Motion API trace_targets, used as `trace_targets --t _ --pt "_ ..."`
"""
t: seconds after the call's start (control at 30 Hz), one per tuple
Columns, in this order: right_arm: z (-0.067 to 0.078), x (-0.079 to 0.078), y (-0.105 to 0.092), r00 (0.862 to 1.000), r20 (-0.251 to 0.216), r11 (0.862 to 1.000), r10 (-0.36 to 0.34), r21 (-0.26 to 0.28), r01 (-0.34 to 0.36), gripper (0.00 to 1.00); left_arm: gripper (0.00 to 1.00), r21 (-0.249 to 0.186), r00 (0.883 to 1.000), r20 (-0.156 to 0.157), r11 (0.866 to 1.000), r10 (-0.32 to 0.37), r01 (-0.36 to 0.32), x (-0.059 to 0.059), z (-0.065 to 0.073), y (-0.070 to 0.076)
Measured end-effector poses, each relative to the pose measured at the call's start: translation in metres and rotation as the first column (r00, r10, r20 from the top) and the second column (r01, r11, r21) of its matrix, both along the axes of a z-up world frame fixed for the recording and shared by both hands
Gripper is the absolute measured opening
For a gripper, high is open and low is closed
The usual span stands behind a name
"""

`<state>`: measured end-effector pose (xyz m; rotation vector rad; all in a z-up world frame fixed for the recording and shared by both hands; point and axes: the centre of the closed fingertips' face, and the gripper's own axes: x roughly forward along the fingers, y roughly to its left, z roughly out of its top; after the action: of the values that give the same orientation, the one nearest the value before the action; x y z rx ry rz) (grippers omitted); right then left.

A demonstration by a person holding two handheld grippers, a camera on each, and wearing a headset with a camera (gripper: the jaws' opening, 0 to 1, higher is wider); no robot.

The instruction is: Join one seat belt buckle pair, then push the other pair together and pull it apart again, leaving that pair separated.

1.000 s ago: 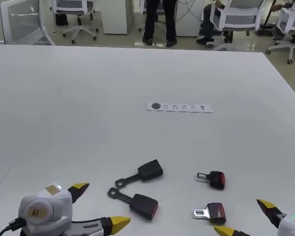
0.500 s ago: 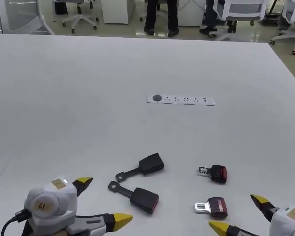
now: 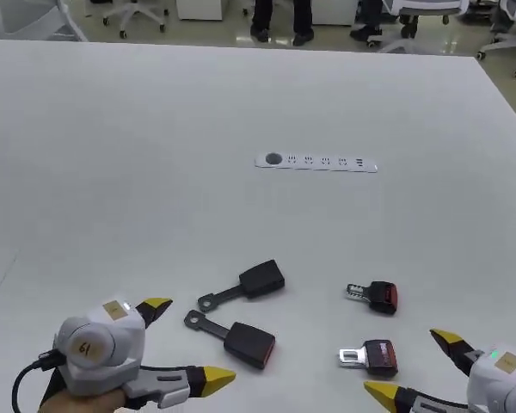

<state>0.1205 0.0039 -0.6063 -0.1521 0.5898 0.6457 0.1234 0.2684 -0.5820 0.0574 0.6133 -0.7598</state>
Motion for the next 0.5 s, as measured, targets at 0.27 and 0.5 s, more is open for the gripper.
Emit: trace_targets --t 0.27,0.5 --pt "-0.014 0.008 -0.002 0.999 -0.021 0.999 0.049 -0.022 -0.049 0.83 0.94 0.005 0.999 -0.011 0.999 -0.039 0.039 0.009 -0.008 -0.009" --pt "-0.020 0.012 -0.002 0.995 -0.034 0.995 0.094 -0.031 -0.095 0.80 0.93 0.007 0.997 -0.029 0.998 -0.066 0.067 0.018 -0.017 -0.014"
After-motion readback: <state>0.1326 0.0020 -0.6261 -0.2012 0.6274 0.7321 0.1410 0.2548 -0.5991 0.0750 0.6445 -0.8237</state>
